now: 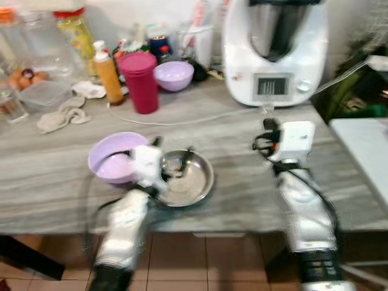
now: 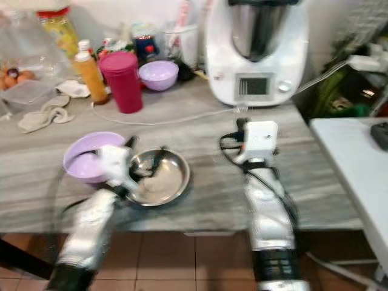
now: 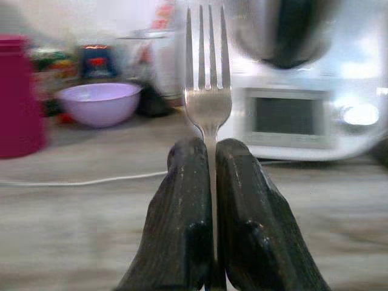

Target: Setting the table

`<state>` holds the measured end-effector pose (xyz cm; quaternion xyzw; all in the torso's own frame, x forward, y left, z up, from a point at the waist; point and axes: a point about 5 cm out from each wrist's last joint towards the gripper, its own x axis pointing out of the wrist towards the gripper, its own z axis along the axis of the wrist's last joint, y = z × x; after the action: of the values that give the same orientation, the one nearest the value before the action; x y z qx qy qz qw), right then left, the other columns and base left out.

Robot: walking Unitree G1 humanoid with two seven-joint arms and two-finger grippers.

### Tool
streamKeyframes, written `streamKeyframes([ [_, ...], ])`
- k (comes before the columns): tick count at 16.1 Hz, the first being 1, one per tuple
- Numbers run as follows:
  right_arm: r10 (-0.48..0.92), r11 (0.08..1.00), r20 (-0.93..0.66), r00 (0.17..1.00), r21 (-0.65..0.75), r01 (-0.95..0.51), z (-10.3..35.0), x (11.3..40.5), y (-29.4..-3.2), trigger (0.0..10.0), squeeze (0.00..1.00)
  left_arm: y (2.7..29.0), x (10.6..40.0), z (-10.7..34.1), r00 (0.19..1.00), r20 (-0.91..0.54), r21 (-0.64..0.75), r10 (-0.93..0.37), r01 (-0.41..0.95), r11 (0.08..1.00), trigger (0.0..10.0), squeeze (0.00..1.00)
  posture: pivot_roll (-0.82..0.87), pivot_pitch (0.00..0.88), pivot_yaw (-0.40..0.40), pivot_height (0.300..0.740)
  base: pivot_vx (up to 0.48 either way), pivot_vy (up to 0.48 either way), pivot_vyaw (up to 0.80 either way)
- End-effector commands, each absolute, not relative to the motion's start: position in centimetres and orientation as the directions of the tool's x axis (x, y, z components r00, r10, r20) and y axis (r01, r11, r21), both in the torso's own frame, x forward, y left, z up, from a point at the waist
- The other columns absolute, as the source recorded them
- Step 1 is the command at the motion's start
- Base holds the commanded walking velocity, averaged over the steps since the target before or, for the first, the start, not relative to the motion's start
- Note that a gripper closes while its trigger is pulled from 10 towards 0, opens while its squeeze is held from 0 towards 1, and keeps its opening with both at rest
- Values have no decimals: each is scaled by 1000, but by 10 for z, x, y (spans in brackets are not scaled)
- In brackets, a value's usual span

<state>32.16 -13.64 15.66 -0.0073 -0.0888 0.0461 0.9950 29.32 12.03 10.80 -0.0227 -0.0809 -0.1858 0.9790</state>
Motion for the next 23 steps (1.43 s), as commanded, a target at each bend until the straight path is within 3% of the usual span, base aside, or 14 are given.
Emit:
streamKeyframes([
  [1,83,996,187,979,-29,-79,160,319,-142,10000,0,123,289,112,912,176,-8,-371,378,926,10000,0,-174,76,45,740,0,0,0],
  [7,49,999,160,986,-30,-45,155,320,-148,10000,0,131,264,106,875,137,35,-465,465,885,10000,0,-165,86,44,740,0,0,0],
  [11,28,1000,40,999,-4,-27,137,319,-152,10000,0,139,252,103,840,104,34,-532,532,846,10000,0,-164,91,40,740,0,0,0],
  [19,116,992,-134,984,57,-109,112,312,-137,10000,0,152,237,96,770,33,65,-638,635,770,10000,0,-157,94,15,740,0,0,0],
  [23,135,990,-175,975,63,-126,106,303,-136,10000,0,153,237,96,774,40,63,-632,629,775,10000,0,-159,95,14,740,0,0,0],
])
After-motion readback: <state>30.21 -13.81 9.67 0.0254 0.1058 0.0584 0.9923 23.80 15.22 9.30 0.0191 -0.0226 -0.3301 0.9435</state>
